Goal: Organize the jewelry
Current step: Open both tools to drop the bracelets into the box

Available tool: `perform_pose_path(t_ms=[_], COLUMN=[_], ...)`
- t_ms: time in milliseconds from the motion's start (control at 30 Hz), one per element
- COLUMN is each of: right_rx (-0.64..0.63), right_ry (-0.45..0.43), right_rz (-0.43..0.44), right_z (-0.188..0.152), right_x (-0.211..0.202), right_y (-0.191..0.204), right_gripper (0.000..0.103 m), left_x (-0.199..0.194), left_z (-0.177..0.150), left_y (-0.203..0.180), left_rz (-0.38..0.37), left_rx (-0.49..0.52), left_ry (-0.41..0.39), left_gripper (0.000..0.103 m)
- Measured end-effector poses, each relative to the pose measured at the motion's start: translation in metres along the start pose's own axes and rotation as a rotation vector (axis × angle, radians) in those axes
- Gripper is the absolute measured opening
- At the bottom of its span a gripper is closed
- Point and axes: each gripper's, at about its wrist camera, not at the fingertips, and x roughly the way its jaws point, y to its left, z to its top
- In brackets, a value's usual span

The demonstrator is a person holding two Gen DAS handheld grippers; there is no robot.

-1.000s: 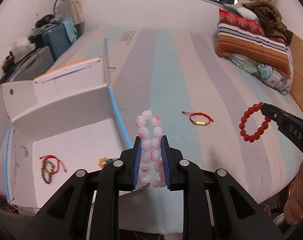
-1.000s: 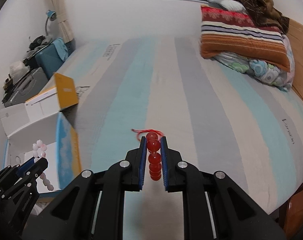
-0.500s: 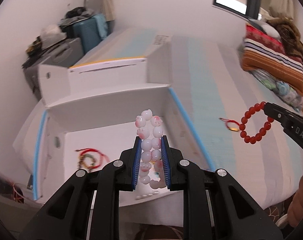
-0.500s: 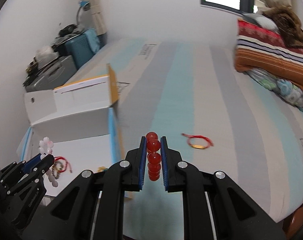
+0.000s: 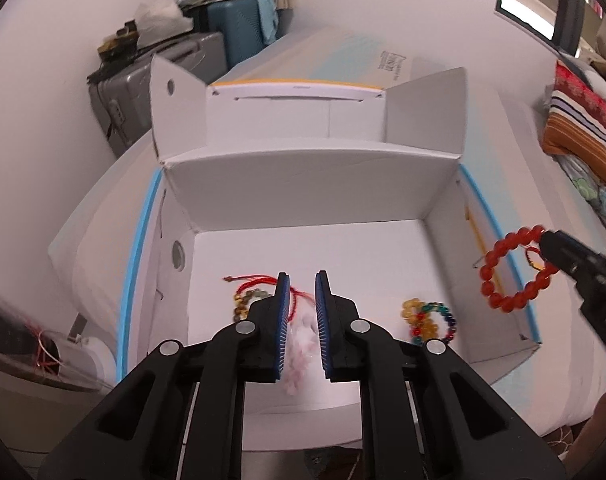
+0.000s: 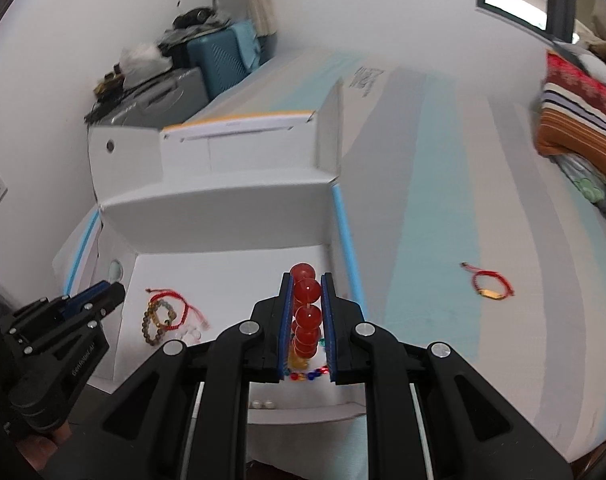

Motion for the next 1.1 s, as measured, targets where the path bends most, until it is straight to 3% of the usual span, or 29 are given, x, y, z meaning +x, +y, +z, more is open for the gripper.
perform_pose_path(t_ms=[500,833,933,1033,1100], right_rx=[-0.031,-0.020,-0.022,-0.029,-0.028], right_ry=[0.171,0.179,0.162,0.124,0.105], right_rz=[-0.001,0.020,0.028,0.018,0.011], right_z=[-0.030,-0.034,-0.033,-0.031,-0.031], right_x=[0.086,0.088,0.078,0.065,0.057], right_y=[0.030,0.030,0.029,0.027,0.022], right_gripper=[0.013,0.015,0.025,0.041,0.058], left_x=[0.054,0.055,0.053,0.047,0.042], left_z=[-0.016,-0.020,-0.021,-0.022,-0.021], left_y=[0.025,0.024,0.022,0.019,0.014], left_rz=[0.018,0.023,0.026,0.027,0.028], left_rx=[-0.030,-0.026,-0.022,-0.025,-0.022], left_ry=[0.096,0.095,0.094,0.082,0.071], left_gripper=[0.013,0.015,0.026,0.035,0.043])
